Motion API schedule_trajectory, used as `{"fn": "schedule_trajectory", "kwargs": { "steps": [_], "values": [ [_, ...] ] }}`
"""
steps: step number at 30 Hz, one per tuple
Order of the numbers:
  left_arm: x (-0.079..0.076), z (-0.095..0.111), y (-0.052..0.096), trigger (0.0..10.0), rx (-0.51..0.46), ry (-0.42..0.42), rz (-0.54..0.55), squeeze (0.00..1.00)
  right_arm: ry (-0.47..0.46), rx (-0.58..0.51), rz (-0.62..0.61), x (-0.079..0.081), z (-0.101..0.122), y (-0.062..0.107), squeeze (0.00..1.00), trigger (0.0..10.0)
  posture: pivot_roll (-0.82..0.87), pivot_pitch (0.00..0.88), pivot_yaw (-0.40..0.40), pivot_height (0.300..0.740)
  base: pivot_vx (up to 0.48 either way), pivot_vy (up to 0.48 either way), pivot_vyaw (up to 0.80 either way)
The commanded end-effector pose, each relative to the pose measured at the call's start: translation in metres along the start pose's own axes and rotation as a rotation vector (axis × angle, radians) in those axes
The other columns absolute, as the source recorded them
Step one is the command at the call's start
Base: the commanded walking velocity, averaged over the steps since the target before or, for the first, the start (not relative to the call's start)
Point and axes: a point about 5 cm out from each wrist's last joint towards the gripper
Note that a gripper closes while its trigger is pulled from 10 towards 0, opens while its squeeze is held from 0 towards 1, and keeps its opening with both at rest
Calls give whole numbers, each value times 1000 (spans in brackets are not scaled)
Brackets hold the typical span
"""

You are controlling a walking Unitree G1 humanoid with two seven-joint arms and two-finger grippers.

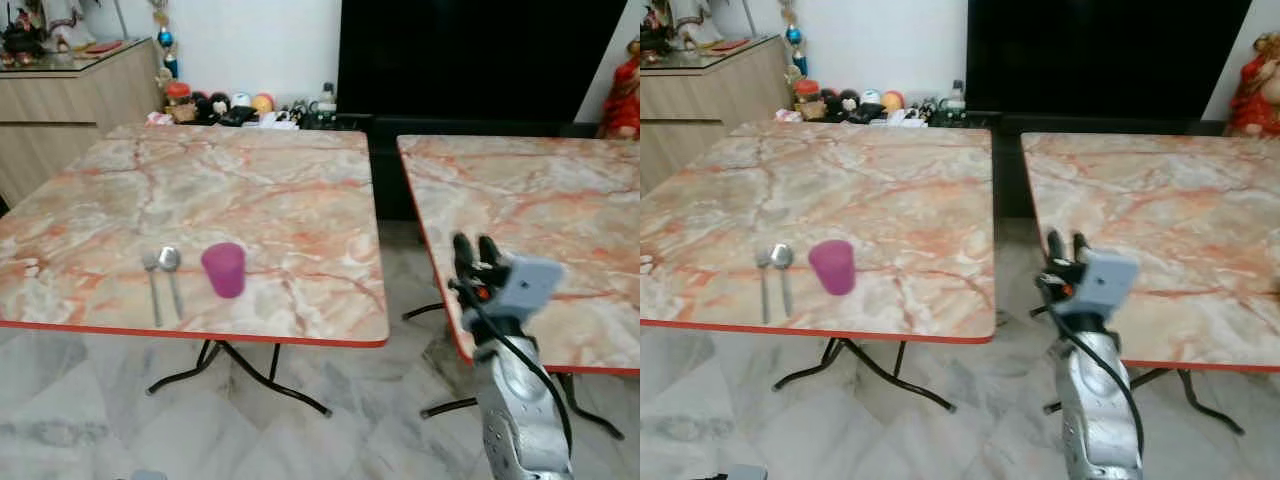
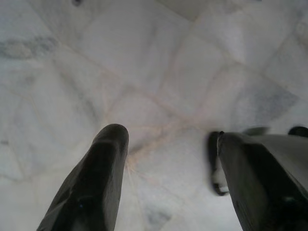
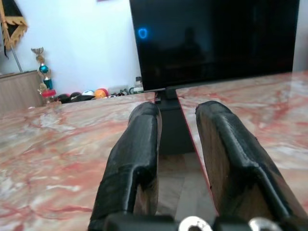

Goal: Setting the table

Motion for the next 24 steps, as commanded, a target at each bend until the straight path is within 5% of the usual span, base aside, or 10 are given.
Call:
{"fn": "schedule_trajectory", "kwargs": {
  "steps": [1,20,24],
  "values": [
    [7,0,1,10000,8,6,24,0,-13,-25,19,7,8,-5,0,10000,-2,91,-21,740,0,480,0],
    [7,-3,2,10000,13,17,30,0,-18,-33,19,7,12,-10,0,10000,-4,117,-21,740,0,480,0],
    [8,-3,2,10000,11,10,38,0,-21,-33,22,8,12,-10,0,10000,1,117,-22,740,0,80,0]
  ]
}}
Point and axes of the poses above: a point about 5 cm out from each wrist's last joint towards the gripper, its own y axis pointing back from the gripper into the wrist, its own z axis along the axis of the wrist's last joint, x = y × z, and after that the axes turned 13 degrees about y, right-handed
